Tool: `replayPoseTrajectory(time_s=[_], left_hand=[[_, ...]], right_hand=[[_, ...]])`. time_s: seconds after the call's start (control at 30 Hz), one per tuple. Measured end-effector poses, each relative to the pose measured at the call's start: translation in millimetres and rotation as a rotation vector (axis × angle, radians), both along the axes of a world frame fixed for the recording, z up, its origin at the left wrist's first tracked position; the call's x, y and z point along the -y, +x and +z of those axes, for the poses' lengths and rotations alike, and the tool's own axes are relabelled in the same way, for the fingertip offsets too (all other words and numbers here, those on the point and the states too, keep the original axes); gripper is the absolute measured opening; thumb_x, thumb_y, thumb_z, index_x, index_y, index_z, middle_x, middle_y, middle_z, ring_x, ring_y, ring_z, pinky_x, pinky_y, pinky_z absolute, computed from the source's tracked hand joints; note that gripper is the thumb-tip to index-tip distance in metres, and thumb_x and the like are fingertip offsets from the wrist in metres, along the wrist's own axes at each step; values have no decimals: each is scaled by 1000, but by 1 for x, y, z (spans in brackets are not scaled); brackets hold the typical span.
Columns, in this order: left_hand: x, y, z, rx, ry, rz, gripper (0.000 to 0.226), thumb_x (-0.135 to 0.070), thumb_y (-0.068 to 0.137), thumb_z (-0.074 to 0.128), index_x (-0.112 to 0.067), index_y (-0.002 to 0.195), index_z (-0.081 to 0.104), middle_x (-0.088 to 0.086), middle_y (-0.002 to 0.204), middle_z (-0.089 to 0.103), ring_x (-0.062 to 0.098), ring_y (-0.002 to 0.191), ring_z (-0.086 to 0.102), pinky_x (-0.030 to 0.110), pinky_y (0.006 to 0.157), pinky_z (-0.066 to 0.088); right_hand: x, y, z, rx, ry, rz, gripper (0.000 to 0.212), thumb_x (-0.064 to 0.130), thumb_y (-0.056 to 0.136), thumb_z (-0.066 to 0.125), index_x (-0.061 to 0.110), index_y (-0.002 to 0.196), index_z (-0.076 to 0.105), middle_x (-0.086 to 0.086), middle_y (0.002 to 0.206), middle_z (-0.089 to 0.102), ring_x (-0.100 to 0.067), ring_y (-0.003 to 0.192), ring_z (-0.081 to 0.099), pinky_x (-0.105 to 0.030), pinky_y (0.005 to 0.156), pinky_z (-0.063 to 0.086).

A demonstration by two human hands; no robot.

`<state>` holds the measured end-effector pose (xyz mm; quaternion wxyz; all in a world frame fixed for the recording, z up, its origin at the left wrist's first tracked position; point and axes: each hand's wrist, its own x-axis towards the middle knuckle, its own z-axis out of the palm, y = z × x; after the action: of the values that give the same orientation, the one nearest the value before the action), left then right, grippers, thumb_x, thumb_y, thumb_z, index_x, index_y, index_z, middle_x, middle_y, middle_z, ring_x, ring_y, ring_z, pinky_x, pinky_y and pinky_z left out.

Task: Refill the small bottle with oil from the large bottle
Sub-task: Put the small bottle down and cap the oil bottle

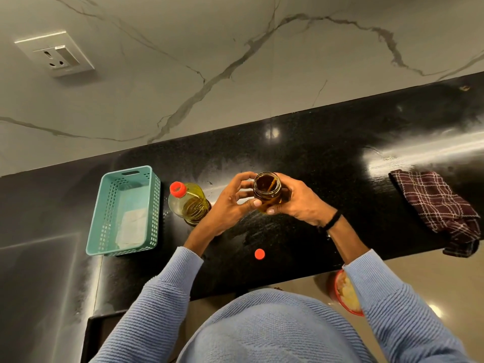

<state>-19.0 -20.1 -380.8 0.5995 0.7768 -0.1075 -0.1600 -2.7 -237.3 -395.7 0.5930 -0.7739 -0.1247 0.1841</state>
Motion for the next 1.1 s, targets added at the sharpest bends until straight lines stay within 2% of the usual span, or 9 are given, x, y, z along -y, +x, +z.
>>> replayPoseTrajectory(time_s=[0.1,0.23,0.43,0.63,0.83,1.1], left_hand=[[0,-2,-11,27,15,11,56,-17,89,71,-27,137,42,4,135,53,18,123,58,43,102,51],[1,-6,-29,29,27,27,57,-14,89,71,-22,138,43,2,136,53,15,124,57,40,104,49],[1,-15,-57,-20,41,47,56,-12,89,71,-24,136,44,4,135,53,21,126,55,51,106,46],[-2,-21,-76,-84,39,63,56,-10,89,69,-24,137,44,5,135,55,26,129,54,56,107,44],[-4,-21,-87,-122,65,80,55,-6,90,67,-27,136,46,-2,136,56,16,130,53,50,109,44],[-7,-21,-96,-146,58,93,56,-6,90,65,-26,138,45,1,138,54,20,132,51,53,109,43]], right_hand=[[-2,-1,-5,-16,15,-11,77,7,66,89,32,131,56,8,127,63,-10,122,58,-42,109,46],[-5,-5,-21,-46,6,-42,80,4,64,90,25,133,56,4,127,65,-10,122,59,-40,109,46],[-9,-11,-51,-73,-43,-67,81,2,60,91,32,128,58,5,125,66,-9,120,60,-39,108,46],[-13,-15,-73,-111,-120,-64,84,4,60,90,20,135,57,5,126,66,-6,120,60,-37,109,46],[-19,-12,-88,-130,-156,-70,84,6,59,91,21,134,58,4,126,66,-9,120,61,-41,108,47],[-23,-10,-92,-135,-185,-57,82,5,61,90,27,132,58,5,127,65,-9,122,59,-38,111,44]])
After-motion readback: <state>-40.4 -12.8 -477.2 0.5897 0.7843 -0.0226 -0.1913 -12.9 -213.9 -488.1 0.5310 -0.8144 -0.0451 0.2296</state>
